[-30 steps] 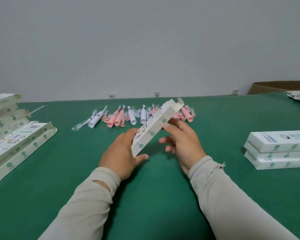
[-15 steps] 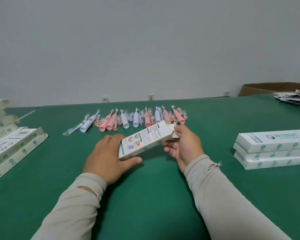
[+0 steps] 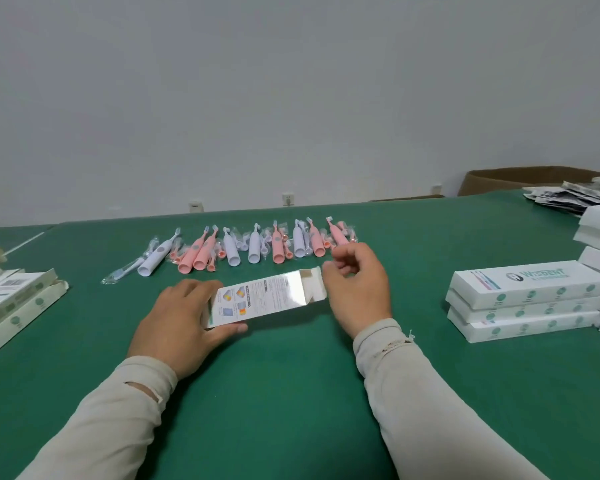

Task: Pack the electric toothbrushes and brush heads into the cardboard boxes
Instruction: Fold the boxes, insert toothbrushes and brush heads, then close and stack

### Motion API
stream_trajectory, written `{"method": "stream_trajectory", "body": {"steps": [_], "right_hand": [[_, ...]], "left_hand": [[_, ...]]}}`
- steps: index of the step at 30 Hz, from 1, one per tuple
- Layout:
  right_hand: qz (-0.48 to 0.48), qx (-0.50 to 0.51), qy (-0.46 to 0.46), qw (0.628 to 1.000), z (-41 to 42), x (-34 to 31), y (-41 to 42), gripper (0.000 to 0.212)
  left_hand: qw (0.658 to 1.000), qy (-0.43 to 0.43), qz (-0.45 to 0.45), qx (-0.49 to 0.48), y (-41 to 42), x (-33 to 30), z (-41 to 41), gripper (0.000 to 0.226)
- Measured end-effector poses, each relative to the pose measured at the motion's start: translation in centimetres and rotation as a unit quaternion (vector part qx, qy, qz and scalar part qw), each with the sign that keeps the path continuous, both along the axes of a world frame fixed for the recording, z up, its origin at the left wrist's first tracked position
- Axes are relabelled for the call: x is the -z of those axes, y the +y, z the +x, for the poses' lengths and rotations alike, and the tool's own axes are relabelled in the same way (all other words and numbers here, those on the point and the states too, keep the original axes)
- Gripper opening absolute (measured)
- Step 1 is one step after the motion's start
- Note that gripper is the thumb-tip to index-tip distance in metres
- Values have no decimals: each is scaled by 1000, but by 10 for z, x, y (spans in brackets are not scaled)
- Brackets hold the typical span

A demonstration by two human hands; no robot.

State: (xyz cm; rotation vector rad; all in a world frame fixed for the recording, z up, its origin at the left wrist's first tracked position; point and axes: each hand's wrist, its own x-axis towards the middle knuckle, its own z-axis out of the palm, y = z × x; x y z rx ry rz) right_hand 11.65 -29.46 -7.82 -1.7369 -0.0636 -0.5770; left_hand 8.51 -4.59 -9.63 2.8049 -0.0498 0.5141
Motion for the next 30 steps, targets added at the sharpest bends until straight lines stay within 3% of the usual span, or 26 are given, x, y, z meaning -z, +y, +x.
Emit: {"method": "stream_trajectory", "body": {"steps": [4, 8, 12, 18, 22, 24, 26, 28, 30], "right_hand": [[-52, -107, -22, 993, -4, 2, 7, 19], [-108, -101, 18, 989, 1, 11, 6, 17], [-82, -142, 36, 986, 1, 14, 8, 29], [-104, -211, 46, 971, -5, 14, 10, 63], [-97, -235, 80, 964, -2, 14, 10, 60], [-50, -189, 98, 976, 14, 9, 7, 46], [-34, -59, 85, 994, 46, 1, -1, 31], [-86, 51, 85, 991, 83, -7, -13, 28], [-184, 79, 114, 973, 118, -13, -25, 37]], "left_hand": [[1000, -9, -16, 5, 3, 2, 2, 93], [999, -13, -37, -3, 9, -1, 2, 92], [999, -6, -42, 1, 12, 0, 1, 87], [999, 5, -36, 4, 14, 1, -2, 77], [999, 22, -26, -14, 13, 1, -4, 83], [998, 13, -22, -51, 12, -1, -2, 80], [996, -10, -25, -89, 9, -3, 1, 73], [992, -30, -38, -115, 6, -2, 4, 69], [989, -40, -49, -130, 5, -1, 7, 67]]}}
